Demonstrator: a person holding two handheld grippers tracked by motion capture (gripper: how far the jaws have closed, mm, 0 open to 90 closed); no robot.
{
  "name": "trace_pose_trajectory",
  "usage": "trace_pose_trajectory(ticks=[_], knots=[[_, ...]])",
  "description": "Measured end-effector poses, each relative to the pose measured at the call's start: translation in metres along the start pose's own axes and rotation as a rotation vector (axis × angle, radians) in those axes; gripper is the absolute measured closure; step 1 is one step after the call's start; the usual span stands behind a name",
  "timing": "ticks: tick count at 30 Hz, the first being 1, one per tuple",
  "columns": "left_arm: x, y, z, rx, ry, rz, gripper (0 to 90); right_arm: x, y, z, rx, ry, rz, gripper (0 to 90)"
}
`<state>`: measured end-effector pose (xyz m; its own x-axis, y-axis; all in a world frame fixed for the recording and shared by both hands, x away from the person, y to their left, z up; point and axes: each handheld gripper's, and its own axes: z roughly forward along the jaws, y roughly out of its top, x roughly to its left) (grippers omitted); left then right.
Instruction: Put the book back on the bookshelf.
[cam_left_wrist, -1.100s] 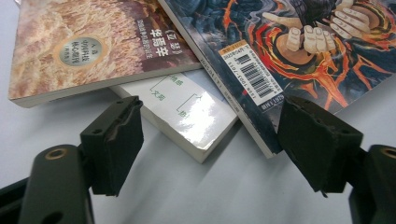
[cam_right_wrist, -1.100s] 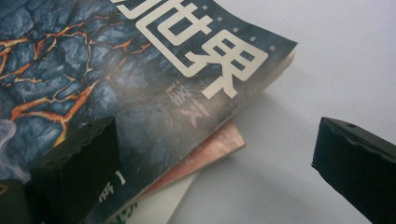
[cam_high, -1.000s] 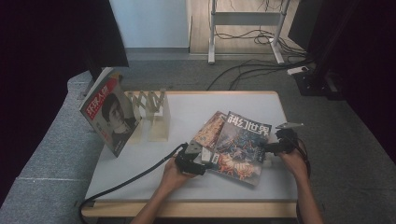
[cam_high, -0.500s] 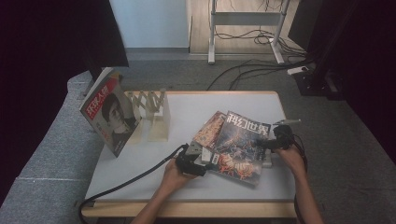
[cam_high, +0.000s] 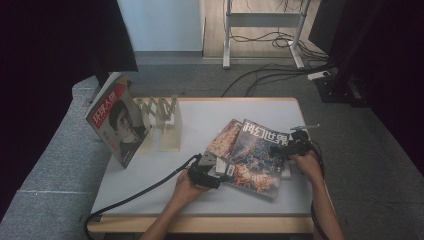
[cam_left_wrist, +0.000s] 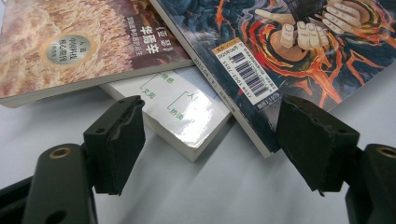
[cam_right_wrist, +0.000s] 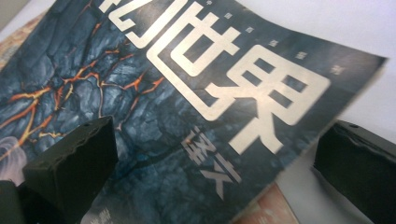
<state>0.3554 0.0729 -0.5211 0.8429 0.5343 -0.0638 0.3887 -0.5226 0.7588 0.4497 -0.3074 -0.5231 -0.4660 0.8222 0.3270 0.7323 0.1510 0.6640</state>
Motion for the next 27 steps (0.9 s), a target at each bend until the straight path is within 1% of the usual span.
trace_pose_trajectory(ticks=[2,5,9,12,14,15,21,23,25,27], knots=[[0.000,0.000,0.000,0.000,-0.001,0.000,23.6,0.001,0.001,0.001,0.000,0.001,-0.005,0.0],[0.000,0.000,0.000,-0.002,-0.002,0.000,23.6,0.004,0.003,0.000,-0.001,-0.017,-0.015,2.6],[0.000,0.000,0.000,-0.001,-0.006,-0.001,23.6,0.008,0.006,-0.008,-0.031,-0.063,-0.056,14.3],[0.001,0.000,0.000,-0.001,-0.009,-0.001,23.6,0.010,0.009,-0.012,-0.031,-0.083,-0.078,19.7],[0.001,0.000,0.000,-0.001,-0.011,0.000,23.6,0.012,0.010,-0.014,-0.039,-0.103,-0.094,26.4],[0.001,0.000,0.000,-0.001,-0.012,0.000,23.5,0.012,0.011,-0.016,-0.045,-0.111,-0.097,31.4],[0.002,0.000,0.000,-0.001,-0.019,0.001,23.6,0.011,0.014,-0.028,-0.081,-0.127,-0.107,59.4],[0.002,0.000,0.000,0.000,-0.020,0.000,23.6,0.013,0.015,-0.031,-0.091,-0.129,-0.115,65.4],[0.001,0.000,0.000,0.000,-0.019,0.000,23.6,0.015,0.016,-0.033,-0.089,-0.133,-0.126,69.8],[0.001,0.000,0.000,-0.001,-0.017,0.000,23.6,0.017,0.018,-0.035,-0.095,-0.127,-0.143,72.6]])
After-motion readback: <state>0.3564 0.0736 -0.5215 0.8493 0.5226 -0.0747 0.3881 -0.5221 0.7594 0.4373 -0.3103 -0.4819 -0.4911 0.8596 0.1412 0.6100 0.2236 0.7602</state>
